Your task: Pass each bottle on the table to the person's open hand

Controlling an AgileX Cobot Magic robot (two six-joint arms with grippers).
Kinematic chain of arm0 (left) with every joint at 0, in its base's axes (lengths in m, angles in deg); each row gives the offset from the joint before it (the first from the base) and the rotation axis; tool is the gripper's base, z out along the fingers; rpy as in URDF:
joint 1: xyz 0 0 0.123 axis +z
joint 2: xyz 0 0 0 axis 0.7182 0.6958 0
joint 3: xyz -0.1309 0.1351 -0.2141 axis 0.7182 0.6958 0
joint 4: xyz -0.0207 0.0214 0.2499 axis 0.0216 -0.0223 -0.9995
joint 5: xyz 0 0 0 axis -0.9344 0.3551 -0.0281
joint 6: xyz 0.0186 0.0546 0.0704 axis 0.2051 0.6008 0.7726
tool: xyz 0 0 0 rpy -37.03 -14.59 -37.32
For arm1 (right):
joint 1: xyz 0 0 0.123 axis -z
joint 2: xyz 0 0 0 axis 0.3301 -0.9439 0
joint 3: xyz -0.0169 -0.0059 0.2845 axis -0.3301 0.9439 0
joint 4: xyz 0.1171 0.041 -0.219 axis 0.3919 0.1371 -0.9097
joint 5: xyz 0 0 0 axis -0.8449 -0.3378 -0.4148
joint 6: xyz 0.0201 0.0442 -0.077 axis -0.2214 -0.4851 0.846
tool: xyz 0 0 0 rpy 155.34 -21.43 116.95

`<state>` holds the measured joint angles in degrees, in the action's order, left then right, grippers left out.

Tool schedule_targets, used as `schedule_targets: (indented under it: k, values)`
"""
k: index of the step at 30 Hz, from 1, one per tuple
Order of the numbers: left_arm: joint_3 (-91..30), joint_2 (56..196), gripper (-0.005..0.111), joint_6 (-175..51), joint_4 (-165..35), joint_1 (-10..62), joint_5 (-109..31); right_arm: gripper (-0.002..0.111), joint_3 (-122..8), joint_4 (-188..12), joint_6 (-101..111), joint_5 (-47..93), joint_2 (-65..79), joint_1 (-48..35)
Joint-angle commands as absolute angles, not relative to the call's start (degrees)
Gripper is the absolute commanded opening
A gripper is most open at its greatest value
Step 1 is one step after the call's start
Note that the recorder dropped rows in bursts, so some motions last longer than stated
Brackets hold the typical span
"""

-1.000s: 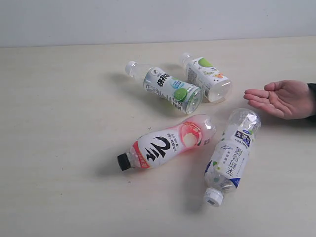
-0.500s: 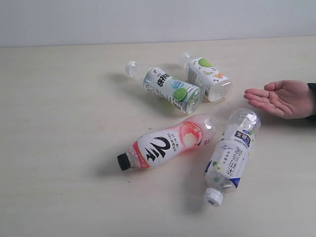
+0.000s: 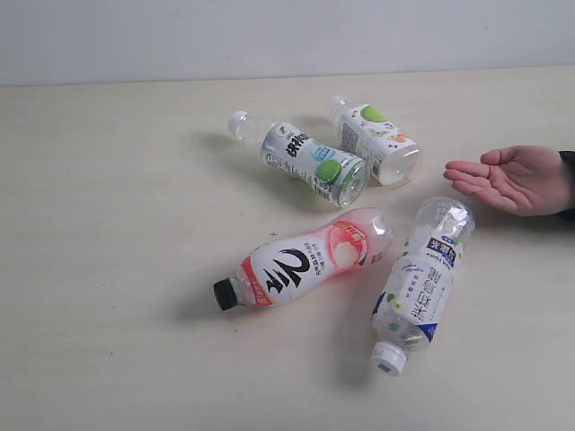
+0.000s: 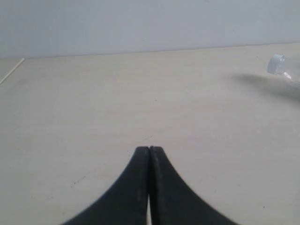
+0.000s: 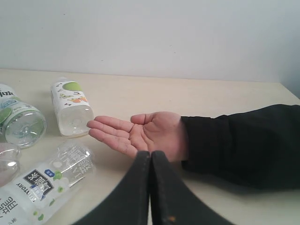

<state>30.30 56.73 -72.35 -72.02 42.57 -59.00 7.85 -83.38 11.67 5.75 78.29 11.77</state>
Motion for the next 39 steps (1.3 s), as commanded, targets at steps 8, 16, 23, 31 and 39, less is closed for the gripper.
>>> schedule_targets:
  k: [8, 16, 23, 31, 39]
  values:
    - [30.3, 56.5, 0.0, -80.1, -72.6, 42.7, -28.8, 0.0, 8.1, -83.4, 11.7, 6.3, 78.6, 12.1]
    - [30.3, 56.5, 0.0, -116.1, -72.6, 42.5, -20.3, 0.0, 8.1, -83.4, 11.7, 6.3, 78.6, 12.1]
    - [27.1, 56.5, 0.0, -116.1, -72.6, 42.5, -1.7, 0.0, 8.1, -83.4, 11.7, 6.3, 78.6, 12.1]
    - [4.3, 70.3, 0.0, -118.4, -83.7, 42.5, -27.3, 0.0, 8.1, -83.4, 11.7, 6.3, 78.6, 12.1]
    - [-8.6, 92.5, 0.0, -109.2, -81.3, 36.8, -61.6, 0.0, 8.1, -83.4, 11.6, 6.3, 78.6, 12.1]
